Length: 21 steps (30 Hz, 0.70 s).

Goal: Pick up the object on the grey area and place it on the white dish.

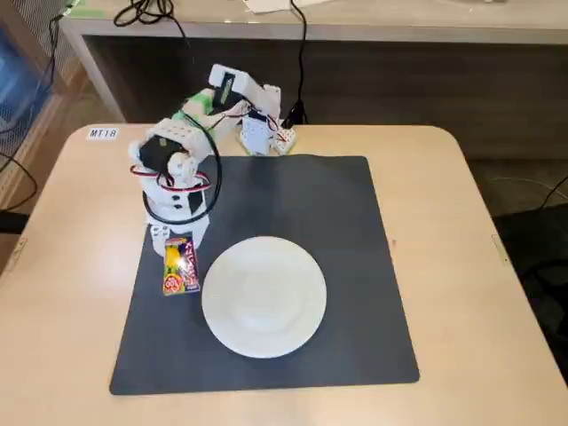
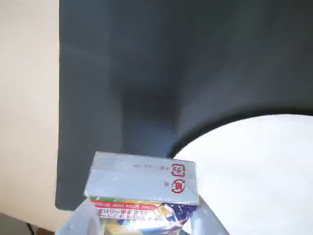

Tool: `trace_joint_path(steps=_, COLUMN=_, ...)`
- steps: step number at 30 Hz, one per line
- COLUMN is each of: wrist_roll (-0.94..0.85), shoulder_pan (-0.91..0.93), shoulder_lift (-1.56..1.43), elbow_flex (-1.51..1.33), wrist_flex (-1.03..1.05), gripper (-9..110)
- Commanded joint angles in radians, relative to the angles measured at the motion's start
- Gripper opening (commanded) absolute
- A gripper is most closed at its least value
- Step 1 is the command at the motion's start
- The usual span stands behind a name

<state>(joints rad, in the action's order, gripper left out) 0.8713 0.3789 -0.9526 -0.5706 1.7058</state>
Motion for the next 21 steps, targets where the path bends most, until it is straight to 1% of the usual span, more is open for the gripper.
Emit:
trace_joint_path(steps=1, wrist_roll=0.014, shoulder_pan=-0.061, shoulder_lift=-0.095, elbow_flex=0.023, wrist_flex=-0.006, gripper=13)
trace_joint_path(steps=12, wrist_roll=-0.006, shoulder_pan=-0.287, shoulder_lift=-0.077, elbow_flex=0.025, wrist_flex=-0.008, gripper=13)
trace_joint_path(steps=21, wrist_roll=-0.063, shoulder_pan=-0.356, shoulder_lift=-0.002, elbow_flex=0.018, wrist_flex=-0.008, gripper=9)
